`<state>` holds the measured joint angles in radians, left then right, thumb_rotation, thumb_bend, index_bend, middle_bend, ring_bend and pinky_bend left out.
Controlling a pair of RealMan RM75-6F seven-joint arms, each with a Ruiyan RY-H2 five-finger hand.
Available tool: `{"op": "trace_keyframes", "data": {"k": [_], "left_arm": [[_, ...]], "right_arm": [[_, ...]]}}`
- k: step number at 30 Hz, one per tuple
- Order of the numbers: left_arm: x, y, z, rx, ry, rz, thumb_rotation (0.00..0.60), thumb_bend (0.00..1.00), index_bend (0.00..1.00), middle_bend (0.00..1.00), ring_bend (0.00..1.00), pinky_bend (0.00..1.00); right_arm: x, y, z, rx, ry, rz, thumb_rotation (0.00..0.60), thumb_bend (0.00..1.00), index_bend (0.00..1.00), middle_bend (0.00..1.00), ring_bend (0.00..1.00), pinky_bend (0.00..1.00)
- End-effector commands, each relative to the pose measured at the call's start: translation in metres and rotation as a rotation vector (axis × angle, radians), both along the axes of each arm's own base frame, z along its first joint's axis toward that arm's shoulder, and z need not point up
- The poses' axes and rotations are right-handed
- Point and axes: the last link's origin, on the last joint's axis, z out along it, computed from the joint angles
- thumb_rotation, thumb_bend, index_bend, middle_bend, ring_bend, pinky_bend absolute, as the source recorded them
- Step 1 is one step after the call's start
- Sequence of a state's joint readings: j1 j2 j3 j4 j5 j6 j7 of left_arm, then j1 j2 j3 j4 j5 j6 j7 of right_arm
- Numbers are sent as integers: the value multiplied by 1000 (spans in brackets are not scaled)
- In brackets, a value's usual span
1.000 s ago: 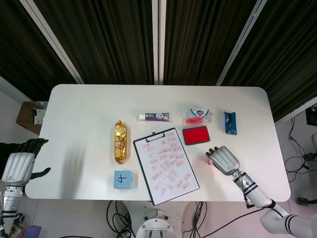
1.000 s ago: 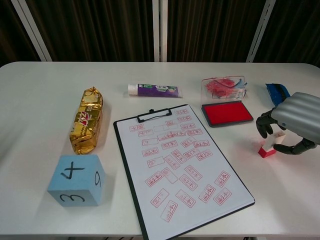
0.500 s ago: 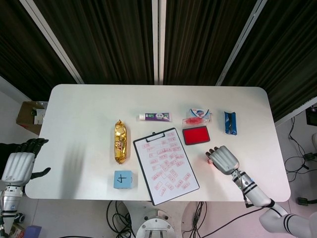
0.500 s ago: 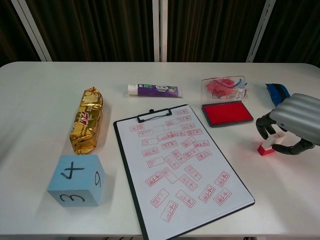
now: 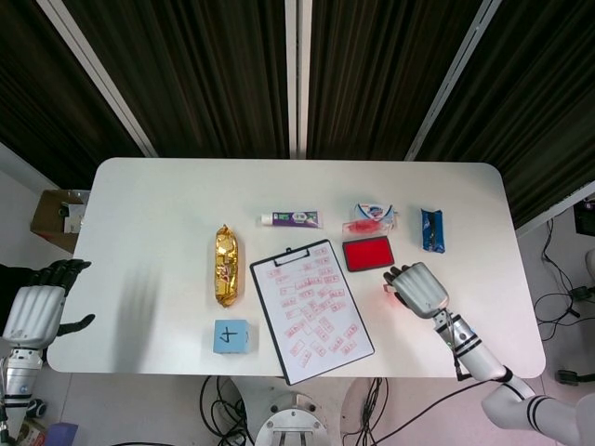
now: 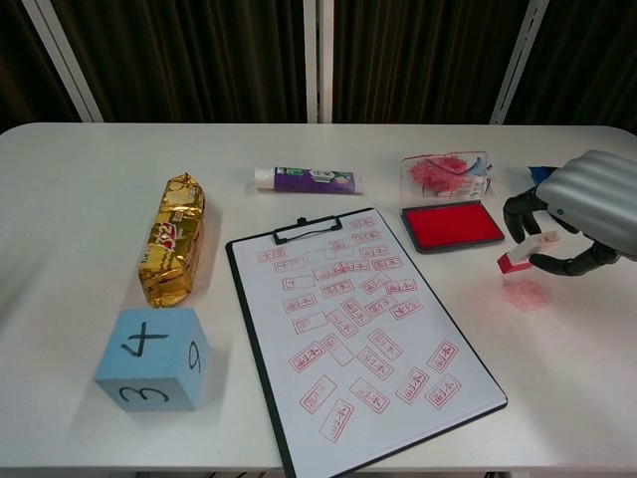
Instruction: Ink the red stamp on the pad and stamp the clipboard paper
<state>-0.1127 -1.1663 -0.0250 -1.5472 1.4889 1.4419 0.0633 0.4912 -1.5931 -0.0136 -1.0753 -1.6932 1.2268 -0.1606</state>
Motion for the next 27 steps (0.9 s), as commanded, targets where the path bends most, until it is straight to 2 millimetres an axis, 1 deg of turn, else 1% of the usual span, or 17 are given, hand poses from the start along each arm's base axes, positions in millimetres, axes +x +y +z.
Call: {"op": "trace_keyframes", "data": {"k": [1, 5, 8, 10, 13, 16, 20, 27], "left_arm": [[0, 0, 0, -1, 0, 0, 600, 0, 196, 194, 156, 241], [0, 0, 0, -1, 2, 1, 600, 0, 196, 194, 156, 241], [-1, -1, 0, -1, 1, 3, 600, 0, 196, 194, 156, 242], [-2, -1, 0, -2, 2, 7, 600, 0, 196, 194, 156, 243], [-3, -1, 1, -1, 1, 13, 600, 0, 196, 194, 156, 245], [-6, -1, 2, 1, 1, 19, 600, 0, 196, 194, 156, 247], [-7, 0, 3, 3, 0, 19, 600, 0, 196, 194, 156, 247], [-8, 2, 3, 0, -1, 19, 600, 0, 196, 194, 156, 247]], "right_arm": [[11, -15, 1, -18, -24, 4, 600, 485, 862, 769, 735, 864], [27, -37, -3, -3, -24, -15, 600, 493, 918, 818, 773, 873], [42, -55, -8, -3, -14, -26, 600, 508, 964, 852, 833, 901], [49, -65, -12, -3, 1, -37, 600, 514, 990, 872, 877, 927], [54, -74, -19, 4, 19, -56, 600, 514, 1000, 884, 910, 949], [56, -81, -26, 17, 34, -88, 600, 516, 1000, 892, 931, 965], [52, -85, -34, 29, 59, -123, 600, 516, 1000, 892, 933, 967], [51, -88, -40, 36, 51, -148, 600, 515, 1000, 895, 933, 967]]}}
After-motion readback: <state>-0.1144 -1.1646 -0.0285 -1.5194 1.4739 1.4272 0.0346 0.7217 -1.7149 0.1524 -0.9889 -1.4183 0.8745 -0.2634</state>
